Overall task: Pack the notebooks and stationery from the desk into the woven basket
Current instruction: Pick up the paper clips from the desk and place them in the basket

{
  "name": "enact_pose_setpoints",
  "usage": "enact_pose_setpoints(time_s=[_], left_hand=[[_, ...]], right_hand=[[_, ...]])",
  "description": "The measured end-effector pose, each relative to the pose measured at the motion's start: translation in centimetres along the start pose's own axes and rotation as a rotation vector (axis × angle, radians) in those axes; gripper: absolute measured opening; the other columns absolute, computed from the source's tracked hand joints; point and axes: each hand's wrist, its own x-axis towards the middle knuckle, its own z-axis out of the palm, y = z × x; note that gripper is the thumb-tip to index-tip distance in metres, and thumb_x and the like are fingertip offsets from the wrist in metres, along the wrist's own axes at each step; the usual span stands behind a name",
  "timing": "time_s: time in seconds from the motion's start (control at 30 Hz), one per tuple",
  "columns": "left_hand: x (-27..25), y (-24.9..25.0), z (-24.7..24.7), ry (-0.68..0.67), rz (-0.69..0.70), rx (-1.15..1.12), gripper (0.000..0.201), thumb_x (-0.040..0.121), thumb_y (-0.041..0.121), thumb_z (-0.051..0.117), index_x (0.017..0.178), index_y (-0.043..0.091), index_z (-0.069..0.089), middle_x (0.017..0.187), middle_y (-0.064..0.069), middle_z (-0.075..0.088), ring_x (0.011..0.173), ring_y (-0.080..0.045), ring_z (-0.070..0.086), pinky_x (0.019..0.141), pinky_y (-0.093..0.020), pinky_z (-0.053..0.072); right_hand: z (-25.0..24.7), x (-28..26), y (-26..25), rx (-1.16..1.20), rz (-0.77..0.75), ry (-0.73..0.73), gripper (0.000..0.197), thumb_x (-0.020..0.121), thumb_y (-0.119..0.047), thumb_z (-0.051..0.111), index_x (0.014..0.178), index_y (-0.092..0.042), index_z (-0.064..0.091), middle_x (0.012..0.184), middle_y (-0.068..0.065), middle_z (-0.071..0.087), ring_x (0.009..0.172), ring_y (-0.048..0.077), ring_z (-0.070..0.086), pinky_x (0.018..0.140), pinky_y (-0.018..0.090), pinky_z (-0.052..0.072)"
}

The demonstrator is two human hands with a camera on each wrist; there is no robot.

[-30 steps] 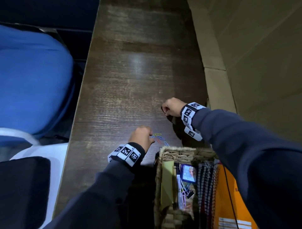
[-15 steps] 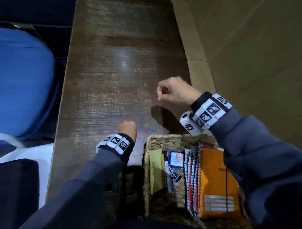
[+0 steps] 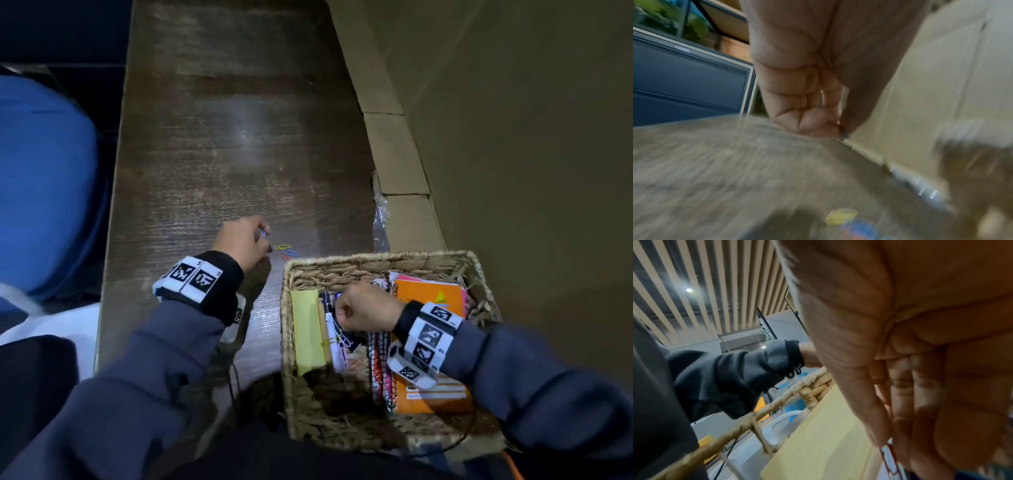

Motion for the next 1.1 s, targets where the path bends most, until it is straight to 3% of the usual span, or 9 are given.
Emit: enact_pose_setpoints(time_s=[0.2, 0.33, 0.43, 0.5, 0.6, 0.67, 0.8, 0.9, 1.1], left_hand=[[-5.7, 6.7, -1.4, -0.095, 0.212, -0.073, 0.013, 0.083, 0.013, 0.065, 0.093, 0.019, 0.071, 0.075, 0.005, 0.067, 0.070, -0.011, 0.064, 0.072, -0.019, 0.051], [-7.3, 11.1, 1.6, -0.216, 0.362, 0.076, 0.019, 0.080, 0.013, 0.065, 0.095, 0.019, 0.074, 0.092, -0.005, 0.074, 0.088, -0.020, 0.068, 0.076, -0.021, 0.049], [-7.6, 13.1, 4.3, -0.351, 0.391, 0.275, 0.016, 0.082, 0.007, 0.061, 0.093, 0.010, 0.072, 0.091, -0.009, 0.070, 0.086, -0.025, 0.067, 0.074, -0.029, 0.052], [-7.9, 14.0, 5.5, -0.452, 0.397, 0.460, 0.019, 0.085, 0.007, 0.061, 0.102, 0.002, 0.068, 0.091, -0.010, 0.065, 0.089, -0.025, 0.065, 0.069, -0.028, 0.050], [-7.8, 14.2, 7.0, -0.531, 0.362, 0.580, 0.032, 0.090, 0.007, 0.057, 0.120, -0.004, 0.058, 0.121, -0.016, 0.062, 0.115, -0.028, 0.059, 0.084, -0.030, 0.048], [-7.7, 13.9, 7.8, -0.545, 0.346, 0.607, 0.035, 0.094, 0.007, 0.050, 0.128, -0.006, 0.051, 0.135, -0.018, 0.054, 0.126, -0.030, 0.051, 0.100, -0.033, 0.042], [-7.3, 12.9, 9.0, -0.620, 0.268, 0.673, 0.035, 0.095, 0.009, 0.050, 0.127, -0.003, 0.052, 0.135, -0.015, 0.055, 0.125, -0.029, 0.053, 0.088, -0.031, 0.043], [-6.9, 13.2, 8.4, -0.593, 0.249, 0.627, 0.034, 0.095, 0.008, 0.049, 0.127, -0.003, 0.053, 0.133, -0.016, 0.056, 0.123, -0.030, 0.054, 0.094, -0.033, 0.045], [-6.0, 13.1, 3.6, -0.363, 0.259, 0.408, 0.023, 0.087, 0.021, 0.059, 0.101, 0.006, 0.070, 0.107, -0.013, 0.071, 0.102, -0.029, 0.067, 0.081, -0.032, 0.052]], right_hand=[[1.8, 0.1, 0.4, 0.031, 0.068, 0.044, 0.021, 0.088, -0.008, 0.054, 0.087, 0.004, 0.071, 0.091, 0.019, 0.073, 0.087, 0.029, 0.069, 0.080, 0.039, 0.057], [0.0, -1.1, 1.3, 0.034, 0.083, 0.167, 0.019, 0.085, -0.013, 0.056, 0.086, 0.002, 0.068, 0.096, 0.020, 0.071, 0.091, 0.034, 0.065, 0.072, 0.031, 0.045], [-1.6, -2.5, 2.2, 0.020, 0.135, 0.271, 0.026, 0.081, -0.012, 0.059, 0.055, -0.013, 0.057, 0.080, 0.023, 0.066, 0.072, 0.030, 0.056, 0.058, 0.029, 0.034], [-1.9, -2.8, 3.0, 0.080, 0.148, 0.292, 0.028, 0.077, -0.007, 0.059, 0.050, -0.012, 0.055, 0.068, 0.019, 0.062, 0.065, 0.023, 0.053, 0.050, 0.028, 0.030], [-1.8, -2.6, 3.5, 0.133, 0.136, 0.302, 0.015, 0.077, -0.006, 0.058, 0.070, -0.006, 0.071, 0.076, 0.015, 0.072, 0.071, 0.024, 0.062, 0.057, 0.024, 0.038], [-1.6, -2.5, 3.4, 0.134, 0.122, 0.303, 0.016, 0.079, -0.007, 0.059, 0.069, -0.009, 0.071, 0.079, 0.012, 0.074, 0.073, 0.022, 0.064, 0.061, 0.024, 0.041], [-1.4, -2.3, 3.0, 0.127, 0.080, 0.318, 0.018, 0.085, -0.011, 0.060, 0.075, -0.003, 0.073, 0.082, 0.013, 0.075, 0.080, 0.026, 0.068, 0.075, 0.034, 0.055], [-1.3, -2.4, 2.8, 0.103, 0.105, 0.292, 0.017, 0.085, -0.009, 0.058, 0.078, 0.000, 0.071, 0.085, 0.016, 0.073, 0.083, 0.028, 0.067, 0.074, 0.036, 0.055], [-1.2, -2.0, 2.8, 0.113, 0.096, 0.277, 0.018, 0.082, -0.010, 0.060, 0.070, 0.001, 0.066, 0.079, 0.019, 0.072, 0.070, 0.029, 0.066, 0.064, 0.037, 0.052]])
